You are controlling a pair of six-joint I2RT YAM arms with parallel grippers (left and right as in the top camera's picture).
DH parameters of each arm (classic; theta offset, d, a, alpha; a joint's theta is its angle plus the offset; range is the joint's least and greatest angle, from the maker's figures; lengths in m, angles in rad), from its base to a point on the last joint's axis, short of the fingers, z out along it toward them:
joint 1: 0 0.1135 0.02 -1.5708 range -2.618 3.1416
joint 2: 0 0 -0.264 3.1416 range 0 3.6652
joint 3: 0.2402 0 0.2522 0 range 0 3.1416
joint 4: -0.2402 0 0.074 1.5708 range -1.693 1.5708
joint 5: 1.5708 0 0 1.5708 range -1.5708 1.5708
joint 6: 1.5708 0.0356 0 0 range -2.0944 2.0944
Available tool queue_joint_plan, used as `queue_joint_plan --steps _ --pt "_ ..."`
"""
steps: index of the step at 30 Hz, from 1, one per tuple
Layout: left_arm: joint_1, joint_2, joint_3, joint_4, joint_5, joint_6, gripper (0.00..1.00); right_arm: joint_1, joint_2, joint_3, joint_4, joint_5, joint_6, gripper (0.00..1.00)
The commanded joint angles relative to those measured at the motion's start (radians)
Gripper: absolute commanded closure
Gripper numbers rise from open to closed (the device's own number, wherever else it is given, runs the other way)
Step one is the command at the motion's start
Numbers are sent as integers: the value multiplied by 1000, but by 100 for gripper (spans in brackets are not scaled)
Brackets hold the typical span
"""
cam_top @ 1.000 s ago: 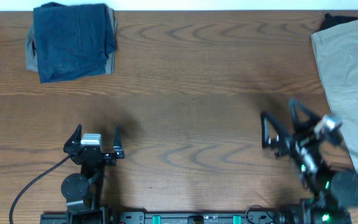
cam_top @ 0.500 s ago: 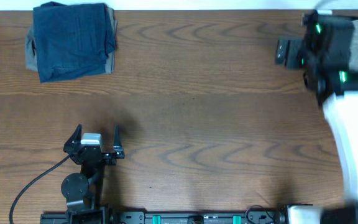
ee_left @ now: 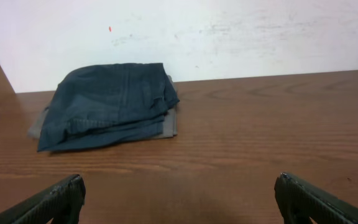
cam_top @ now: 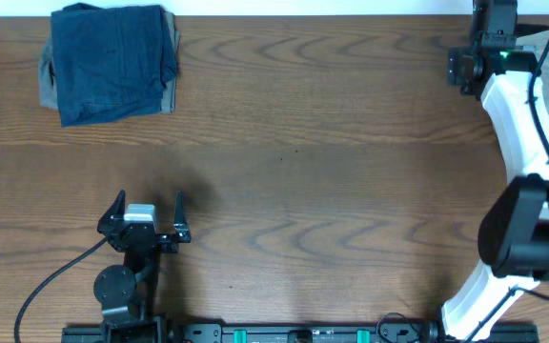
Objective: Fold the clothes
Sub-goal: 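Reach the right gripper up to the khaki pants at the right edge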
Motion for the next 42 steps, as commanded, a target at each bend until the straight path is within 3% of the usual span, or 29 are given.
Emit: queue_joint_plan --steps 1,11,16,29,33,38,39,42 --pt "4 -3 -19 -32 9 -4 2 -50 93 18 44 36 -29 1" --pt "4 -3 -19 -32 9 -5 2 -113 252 18 259 35 -160 2" --pt "4 -3 -19 -32 9 -5 2 -121 306 18 297 35 -227 2" --pt "4 -3 -19 -32 9 -5 2 -146 397 18 346 61 -238 5" --pt "4 -3 -19 -32 9 -4 3 -158 401 18 346 58 -237 20" --pt "4 -3 -19 -32 9 -4 2 -159 401 18 351 56 -231 25" --pt "4 -3 -19 -32 9 -5 2 -159 401 18 352 55 -225 30" --pt "4 -3 -19 -32 9 -4 2 -159 401 18 352 50 -182 67"
